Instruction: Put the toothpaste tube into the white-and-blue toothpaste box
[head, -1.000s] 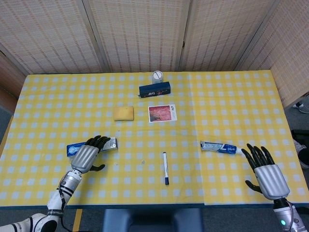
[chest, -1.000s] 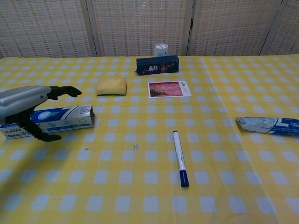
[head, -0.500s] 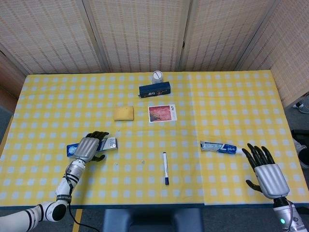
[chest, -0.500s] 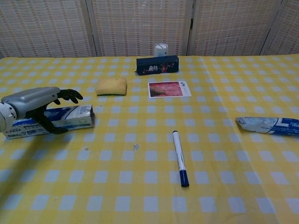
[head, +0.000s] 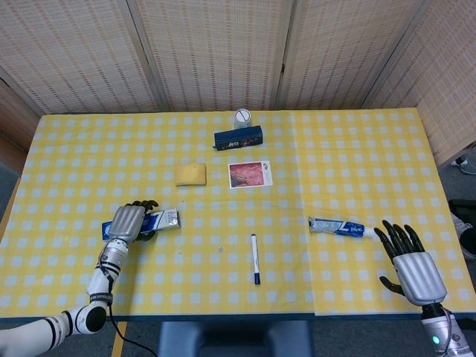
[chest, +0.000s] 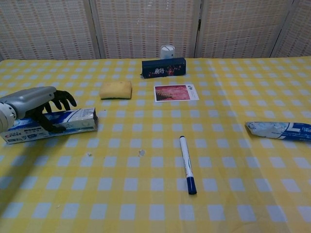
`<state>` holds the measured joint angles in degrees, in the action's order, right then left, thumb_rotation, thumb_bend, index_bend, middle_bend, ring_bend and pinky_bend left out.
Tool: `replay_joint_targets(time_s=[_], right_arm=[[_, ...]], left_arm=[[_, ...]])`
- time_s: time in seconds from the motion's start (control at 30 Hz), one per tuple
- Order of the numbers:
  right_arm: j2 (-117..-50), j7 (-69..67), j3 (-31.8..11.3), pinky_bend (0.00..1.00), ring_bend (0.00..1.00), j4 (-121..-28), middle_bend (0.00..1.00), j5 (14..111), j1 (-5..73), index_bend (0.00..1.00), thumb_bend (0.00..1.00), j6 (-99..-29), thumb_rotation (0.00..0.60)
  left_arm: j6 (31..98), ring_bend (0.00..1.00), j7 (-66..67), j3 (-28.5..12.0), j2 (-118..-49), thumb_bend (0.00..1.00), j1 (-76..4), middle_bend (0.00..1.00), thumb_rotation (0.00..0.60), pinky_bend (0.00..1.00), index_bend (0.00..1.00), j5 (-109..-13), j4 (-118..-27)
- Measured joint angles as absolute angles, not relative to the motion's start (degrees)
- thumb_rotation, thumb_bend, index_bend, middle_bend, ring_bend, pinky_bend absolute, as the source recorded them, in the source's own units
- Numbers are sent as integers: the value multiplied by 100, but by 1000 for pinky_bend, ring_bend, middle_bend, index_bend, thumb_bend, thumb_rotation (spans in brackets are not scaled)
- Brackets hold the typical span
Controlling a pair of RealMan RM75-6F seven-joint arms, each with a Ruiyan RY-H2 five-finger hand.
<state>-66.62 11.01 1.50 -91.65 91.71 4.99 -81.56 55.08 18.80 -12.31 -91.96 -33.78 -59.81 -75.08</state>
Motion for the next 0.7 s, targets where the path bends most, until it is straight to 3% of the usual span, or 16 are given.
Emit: replay_joint_targets(time_s=[0.57, 0.7], right_arm=[[-6624, 1042, 222, 0, 0, -9140, 0, 9300, 434, 0, 198, -8288, 600], [-6597, 964, 222, 0, 0, -9123, 0, 9333, 387, 0, 197, -8395, 600]], left_arm=[[5407, 308, 1781, -1124, -9154, 293, -3428, 360, 600, 379, 313, -5787, -7506], [5375, 356, 1746, -1086, -9215, 295, -3466, 413, 600, 425, 368, -5837, -7404]])
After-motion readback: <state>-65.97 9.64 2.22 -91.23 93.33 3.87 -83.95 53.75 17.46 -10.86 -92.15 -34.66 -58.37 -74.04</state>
